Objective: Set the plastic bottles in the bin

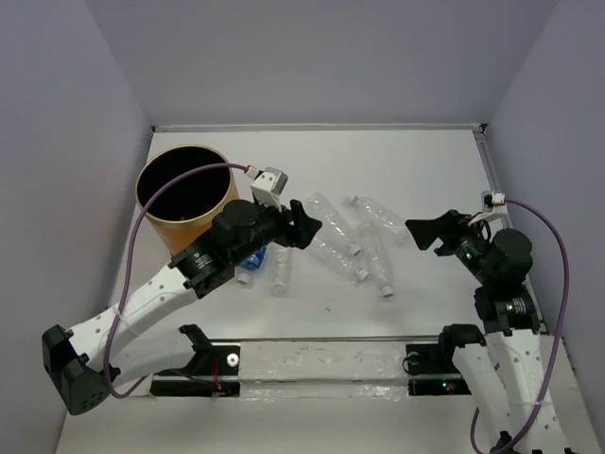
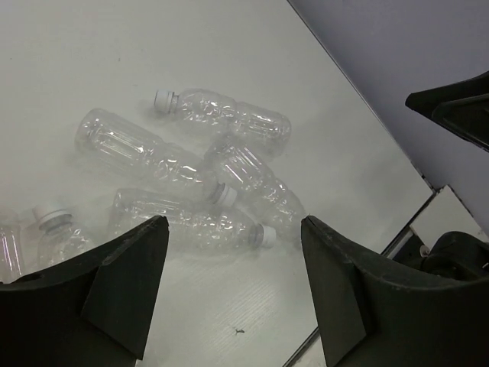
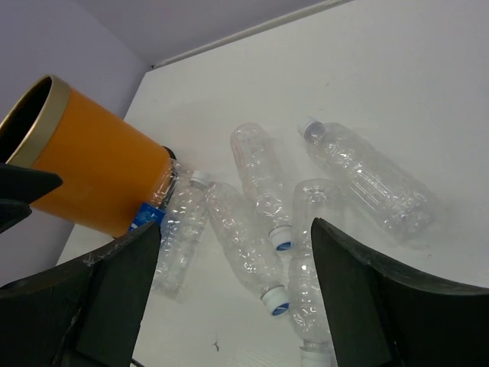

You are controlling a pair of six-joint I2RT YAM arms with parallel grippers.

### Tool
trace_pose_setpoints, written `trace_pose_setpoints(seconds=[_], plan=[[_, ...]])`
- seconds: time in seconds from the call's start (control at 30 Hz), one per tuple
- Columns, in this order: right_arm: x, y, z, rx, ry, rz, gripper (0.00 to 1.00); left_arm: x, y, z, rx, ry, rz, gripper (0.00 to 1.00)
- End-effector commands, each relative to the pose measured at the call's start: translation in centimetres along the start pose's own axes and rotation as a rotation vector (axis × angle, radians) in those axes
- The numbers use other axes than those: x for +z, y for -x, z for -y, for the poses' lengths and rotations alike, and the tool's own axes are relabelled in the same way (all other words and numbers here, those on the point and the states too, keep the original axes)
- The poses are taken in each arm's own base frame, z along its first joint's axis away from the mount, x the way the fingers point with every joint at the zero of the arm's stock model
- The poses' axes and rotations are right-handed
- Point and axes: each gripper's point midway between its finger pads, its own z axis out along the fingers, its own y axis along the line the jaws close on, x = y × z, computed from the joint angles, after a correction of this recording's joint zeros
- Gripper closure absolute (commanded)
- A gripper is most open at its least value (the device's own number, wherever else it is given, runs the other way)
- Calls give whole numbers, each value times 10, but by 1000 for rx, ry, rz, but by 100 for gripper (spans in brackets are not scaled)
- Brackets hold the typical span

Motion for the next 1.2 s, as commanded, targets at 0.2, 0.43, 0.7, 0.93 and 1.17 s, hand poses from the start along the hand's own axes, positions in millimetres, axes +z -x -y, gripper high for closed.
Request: trace_pose_setpoints(seconds=[0.2, 0.43, 0.7, 0.93, 1.17], plan=[[-7, 0, -1, -31, 11, 29, 24, 4, -11, -38, -20, 199, 8, 23], [-7, -7, -4, -18, 38, -2, 26, 11, -44, -94, 29, 483, -80, 29], [-3, -24, -5, 12, 81, -56, 18, 33, -75, -117, 57, 597, -173, 20], [-2, -32, -11, 6, 130, -101, 12, 52, -97, -130, 89, 664, -263, 16], [-5, -41, -12, 9, 152, -119, 11, 58, -120, -152, 66, 708, -295, 16]])
